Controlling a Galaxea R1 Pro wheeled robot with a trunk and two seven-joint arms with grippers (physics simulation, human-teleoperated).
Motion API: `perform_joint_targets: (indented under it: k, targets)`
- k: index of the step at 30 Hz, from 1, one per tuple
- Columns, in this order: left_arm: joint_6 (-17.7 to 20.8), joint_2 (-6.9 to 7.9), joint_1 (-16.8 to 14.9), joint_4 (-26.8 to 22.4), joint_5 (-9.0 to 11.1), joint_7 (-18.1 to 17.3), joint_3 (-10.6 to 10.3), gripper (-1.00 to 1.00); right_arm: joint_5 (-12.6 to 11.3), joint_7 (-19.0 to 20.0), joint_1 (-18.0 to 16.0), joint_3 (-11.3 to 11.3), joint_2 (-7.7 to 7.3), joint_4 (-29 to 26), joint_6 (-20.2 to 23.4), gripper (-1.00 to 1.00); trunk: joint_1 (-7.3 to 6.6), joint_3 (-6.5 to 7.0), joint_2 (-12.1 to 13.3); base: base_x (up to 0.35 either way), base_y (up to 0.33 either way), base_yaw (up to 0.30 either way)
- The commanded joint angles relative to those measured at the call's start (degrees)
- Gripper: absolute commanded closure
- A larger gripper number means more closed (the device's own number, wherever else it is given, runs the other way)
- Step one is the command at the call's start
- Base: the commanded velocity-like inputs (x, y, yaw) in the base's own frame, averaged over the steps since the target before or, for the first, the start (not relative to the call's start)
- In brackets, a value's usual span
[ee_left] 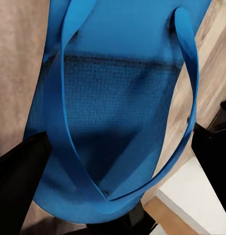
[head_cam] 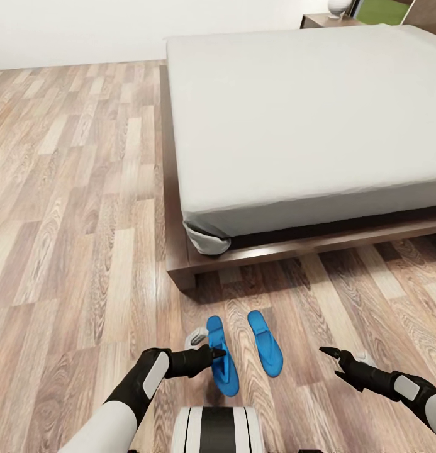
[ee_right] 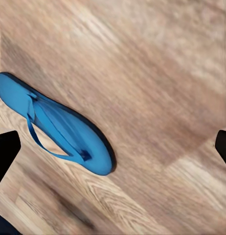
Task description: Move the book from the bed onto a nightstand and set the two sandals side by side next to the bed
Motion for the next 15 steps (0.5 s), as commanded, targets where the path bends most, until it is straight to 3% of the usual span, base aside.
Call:
perform_joint_targets:
  k: [1, 4, 15]
  targets:
    - [-0.6, -0.07, 0.0, 0.0, 1.3, -0.1, 0.3, 1.0, 0.0, 0.1, -0.1, -0.5, -0.03, 0.2, 0.4, -1.0, 0.01, -0.26, 0.0, 0.0, 0.0, 0.0]
    - [-2.2, -0.07, 0.0, -0.1, 2.9, 0.0, 0.3, 1.0, 0.0, 0.1, -0.1, -0.5, -0.03, 0.2, 0.4, -1.0, 0.09, -0.93, -0.1, 0.0, 0.0, 0.0]
    - [-3.5, -0.07, 0.0, -1.1, 4.7, -0.2, 0.3, 1.0, 0.0, 0.1, -0.1, -0.5, -0.03, 0.2, 0.4, -1.0, 0.38, -3.37, -0.2, 0.0, 0.0, 0.0]
